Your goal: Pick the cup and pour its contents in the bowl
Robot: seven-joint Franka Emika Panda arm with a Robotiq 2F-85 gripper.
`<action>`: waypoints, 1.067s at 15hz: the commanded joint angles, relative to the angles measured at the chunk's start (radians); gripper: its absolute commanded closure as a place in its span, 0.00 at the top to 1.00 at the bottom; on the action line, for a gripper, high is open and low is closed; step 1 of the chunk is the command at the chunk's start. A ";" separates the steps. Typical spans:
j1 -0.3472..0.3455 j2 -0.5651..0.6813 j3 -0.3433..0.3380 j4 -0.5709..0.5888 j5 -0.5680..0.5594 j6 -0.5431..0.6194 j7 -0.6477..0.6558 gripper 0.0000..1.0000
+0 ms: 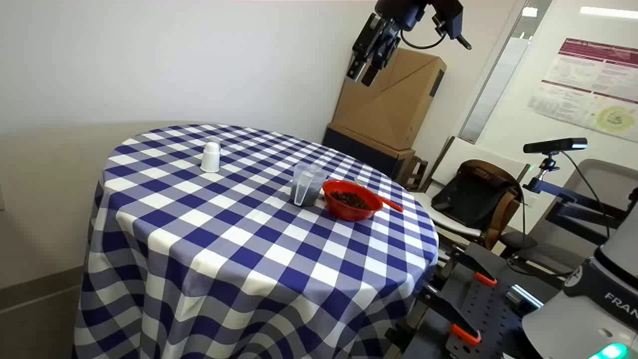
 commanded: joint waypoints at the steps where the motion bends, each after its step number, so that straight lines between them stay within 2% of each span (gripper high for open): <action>1: -0.004 0.000 0.004 0.001 0.002 -0.002 -0.001 1.00; 3: -0.008 0.012 0.008 -0.004 0.003 0.020 0.024 1.00; 7: -0.105 0.047 0.088 -0.033 -0.210 0.151 0.318 1.00; 9: -0.204 0.068 0.165 -0.037 -0.318 0.172 0.476 1.00; 11: -0.270 0.088 0.229 -0.027 -0.397 0.135 0.630 1.00; 13: -0.233 0.129 0.220 -0.007 -0.435 0.083 0.757 1.00; 16: -0.172 0.197 0.204 0.025 -0.353 0.021 0.818 1.00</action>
